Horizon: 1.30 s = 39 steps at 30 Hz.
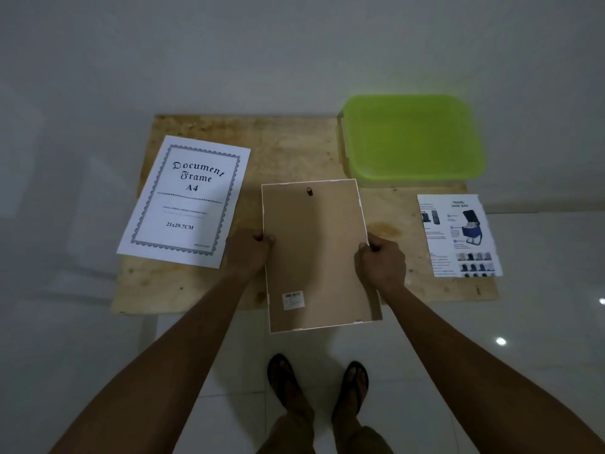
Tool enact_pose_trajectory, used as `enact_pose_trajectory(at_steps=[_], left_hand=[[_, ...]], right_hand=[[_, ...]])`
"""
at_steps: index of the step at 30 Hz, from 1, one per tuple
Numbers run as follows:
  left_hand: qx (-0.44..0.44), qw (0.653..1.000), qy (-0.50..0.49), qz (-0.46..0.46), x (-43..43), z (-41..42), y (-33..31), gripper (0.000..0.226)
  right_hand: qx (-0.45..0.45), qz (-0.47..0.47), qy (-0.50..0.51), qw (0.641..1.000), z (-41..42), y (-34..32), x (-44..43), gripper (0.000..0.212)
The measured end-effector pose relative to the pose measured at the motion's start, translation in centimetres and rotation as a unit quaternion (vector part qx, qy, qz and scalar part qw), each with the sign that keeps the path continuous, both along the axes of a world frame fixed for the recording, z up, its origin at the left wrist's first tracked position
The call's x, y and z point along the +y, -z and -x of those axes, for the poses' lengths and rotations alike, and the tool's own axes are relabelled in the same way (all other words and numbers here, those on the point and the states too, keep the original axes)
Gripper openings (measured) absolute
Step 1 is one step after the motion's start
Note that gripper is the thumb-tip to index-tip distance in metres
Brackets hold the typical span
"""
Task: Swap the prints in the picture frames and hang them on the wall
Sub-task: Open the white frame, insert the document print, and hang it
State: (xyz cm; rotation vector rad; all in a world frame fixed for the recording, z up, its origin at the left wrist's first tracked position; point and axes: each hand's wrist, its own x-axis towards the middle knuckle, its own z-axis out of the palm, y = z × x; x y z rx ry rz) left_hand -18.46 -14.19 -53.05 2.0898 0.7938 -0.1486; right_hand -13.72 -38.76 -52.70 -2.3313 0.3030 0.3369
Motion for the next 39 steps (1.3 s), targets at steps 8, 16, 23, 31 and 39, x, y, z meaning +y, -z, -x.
enact_pose_trajectory(at_steps=[8, 16, 23, 31, 39], left_hand=[[-0.031, 0.999, -0.012, -0.010, 1.6, -1.2, 0.5, 0.026], [-0.067, 0.998, -0.013, -0.008, 3.6, -5.3, 1.2, 0.028], [-0.039, 0.997, 0.042, 0.047, 5.3, -5.1, 1.7, 0.034], [-0.048, 0.996, 0.065, 0.044, 5.6, -4.8, 1.9, 0.036], [-0.070, 0.995, 0.042, 0.049, 5.3, -4.7, 2.2, 0.034]], right_hand=[[-0.036, 0.086, -0.023, 0.995, -1.4, 0.8, 1.4, 0.023], [-0.118, 0.069, -0.162, 0.977, -7.5, 1.5, 8.0, 0.036], [-0.144, 0.136, -0.266, 0.943, -6.9, 2.6, 12.1, 0.066], [-0.154, 0.161, -0.289, 0.931, -4.6, 5.0, 11.2, 0.074], [-0.172, 0.154, -0.280, 0.932, -4.7, 4.9, 11.2, 0.070]])
